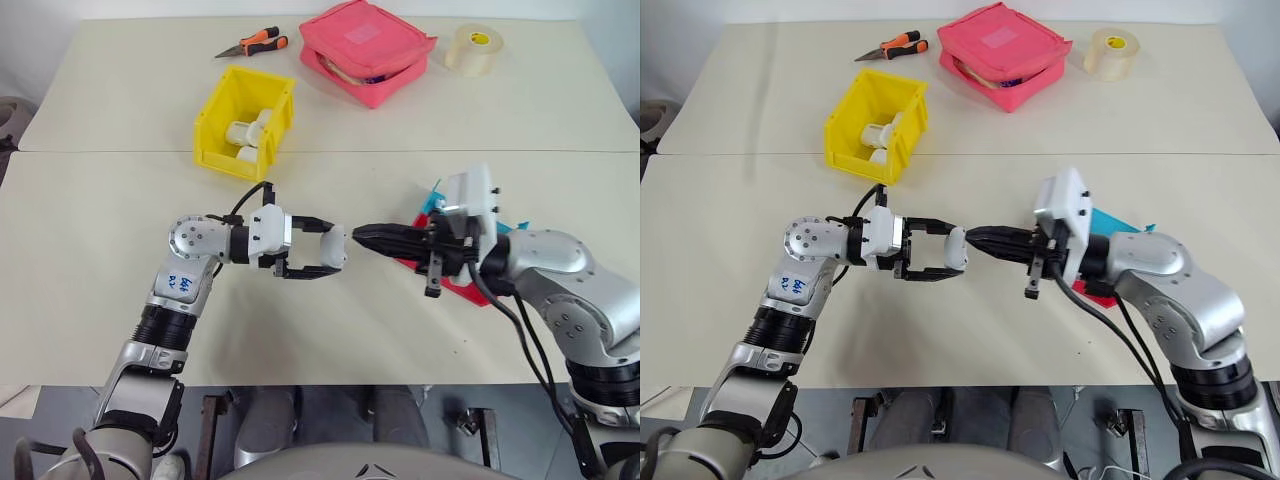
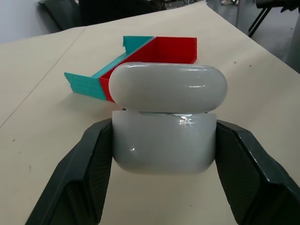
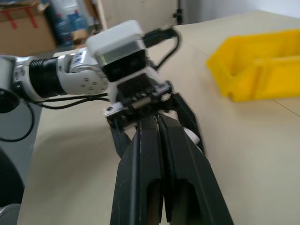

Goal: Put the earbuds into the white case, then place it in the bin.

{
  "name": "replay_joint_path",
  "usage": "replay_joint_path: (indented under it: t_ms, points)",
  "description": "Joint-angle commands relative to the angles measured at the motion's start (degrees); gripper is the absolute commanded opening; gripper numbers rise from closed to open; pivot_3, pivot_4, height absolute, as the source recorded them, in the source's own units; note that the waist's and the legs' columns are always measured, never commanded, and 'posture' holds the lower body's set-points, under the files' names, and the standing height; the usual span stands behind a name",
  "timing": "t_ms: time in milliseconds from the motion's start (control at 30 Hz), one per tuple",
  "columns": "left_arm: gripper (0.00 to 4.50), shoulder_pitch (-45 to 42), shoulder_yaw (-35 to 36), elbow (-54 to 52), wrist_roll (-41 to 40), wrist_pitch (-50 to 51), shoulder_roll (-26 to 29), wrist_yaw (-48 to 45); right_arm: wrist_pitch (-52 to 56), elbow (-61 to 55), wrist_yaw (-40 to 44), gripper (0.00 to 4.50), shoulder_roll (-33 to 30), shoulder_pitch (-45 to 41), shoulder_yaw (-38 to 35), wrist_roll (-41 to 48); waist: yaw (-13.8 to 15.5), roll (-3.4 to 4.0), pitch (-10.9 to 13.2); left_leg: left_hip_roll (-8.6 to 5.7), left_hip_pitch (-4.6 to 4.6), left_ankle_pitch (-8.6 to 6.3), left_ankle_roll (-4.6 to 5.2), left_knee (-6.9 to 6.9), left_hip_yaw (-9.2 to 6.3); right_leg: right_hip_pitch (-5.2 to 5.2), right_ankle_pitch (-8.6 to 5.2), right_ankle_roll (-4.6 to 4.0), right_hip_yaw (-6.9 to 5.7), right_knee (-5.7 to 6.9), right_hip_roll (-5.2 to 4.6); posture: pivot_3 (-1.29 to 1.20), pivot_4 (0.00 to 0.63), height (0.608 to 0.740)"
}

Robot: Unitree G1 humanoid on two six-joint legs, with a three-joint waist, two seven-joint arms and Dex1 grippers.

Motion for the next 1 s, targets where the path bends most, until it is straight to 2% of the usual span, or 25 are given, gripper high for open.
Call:
replay_joint_path:
  t_ms: [33, 100, 233, 367, 500, 600, 733, 967, 1000]
  points:
    - [2.81, -0.8, -0.3, -2.6, -0.5, -0.4, -0.5, 0.7, 1.3, 0.4, 0.1, 0.02, 1.1, -2.7, 2.7, -2.2, 0.0, 0.00, 0.0, 0.00, 0.00, 0.00, 0.00, -0.01, -0.01, 0.00, 0.00, 0.00, -0.01, 0.00, 0.00, 0.00, 0.150, 0.740]
    - [2.81, -0.7, -0.4, -2.9, -0.6, -0.3, -0.5, 1.0, 1.7, 1.0, 0.1, 0.02, 1.7, -3.1, 2.9, -2.8, 0.0, 0.00, 0.0, 0.01, -0.01, 0.00, -0.01, -0.01, -0.03, 0.00, 0.00, 0.00, -0.05, -0.01, 0.00, 0.00, 0.150, 0.740]
    - [2.81, 0.0, 0.1, -4.0, -1.6, -0.5, -0.9, 1.4, 2.2, 2.0, 2.2, 0.02, -2.5, 1.3, 1.2, -4.9, 0.2, 0.00, 0.0, -0.01, -0.04, 0.00, 0.00, 0.01, -0.06, 0.00, 0.00, 0.00, -0.08, -0.02, 0.00, 0.00, 0.150, 0.740]
    - [2.81, 2.3, 3.3, -6.6, -9.0, 2.7, -2.0, 0.5, -0.5, 0.9, 4.5, 0.02, -6.4, 9.3, -5.3, -4.6, 0.2, -0.02, 0.0, 0.00, -0.09, 0.00, 0.00, 0.00, -0.06, 0.00, 0.00, 0.00, -0.10, -0.06, -0.01, 0.00, 0.150, 0.740]
    - [2.81, 6.7, 6.4, -9.2, -13.1, 5.3, -0.4, 0.0, -5.8, -0.6, 2.4, 0.02, -2.7, 17.4, -14.5, -2.7, -0.2, -0.02, 0.0, 0.07, 0.00, 0.01, -0.02, -0.05, 0.02, 0.00, 0.00, 0.01, -0.07, -0.05, 0.00, 0.00, 0.150, 0.740]
    - [2.81, 10.8, 11.1, -11.1, -15.3, 7.2, 0.6, 3.8, -10.5, -2.9, 2.9, 0.60, 0.7, 22.8, -20.0, -1.1, -0.2, -0.02, 0.0, 0.12, 0.08, 0.03, -0.07, -0.10, 0.04, 0.01, 0.00, 0.00, -0.06, -0.01, 0.04, 0.00, 0.150, 0.740]
    - [2.81, 16.0, 17.2, -14.7, -15.1, 13.5, 2.2, 14.8, -16.3, -4.4, 2.8, 1.98, 3.6, 26.2, -22.5, -2.5, -0.1, -0.02, 0.0, 0.10, 0.17, 0.02, -0.06, -0.07, 0.03, 0.08, 0.00, 0.00, 0.03, 0.01, 0.03, 0.00, 0.150, 0.740]
    - [2.81, 22.5, 26.6, -21.7, -13.8, 20.8, 1.0, 34.5, -23.2, -3.3, 0.2, 4.40, 6.4, 26.2, -22.9, -6.3, 0.1, -0.03, 0.0, 0.09, 0.35, -0.01, -0.06, -0.13, -0.16, 0.19, 0.00, 0.00, 0.16, 0.02, 0.03, 0.00, 0.150, 0.740]
    - [2.81, 23.1, 27.2, -22.6, -14.2, 21.4, 0.9, 35.9, -23.6, -3.3, -0.2, 4.46, 6.6, 26.2, -22.8, -6.8, 0.1, -0.03, 0.0, 0.10, 0.40, -0.01, -0.07, -0.17, -0.17, 0.18, 0.00, 0.00, 0.20, 0.02, 0.03, 0.00, 0.150, 0.740]
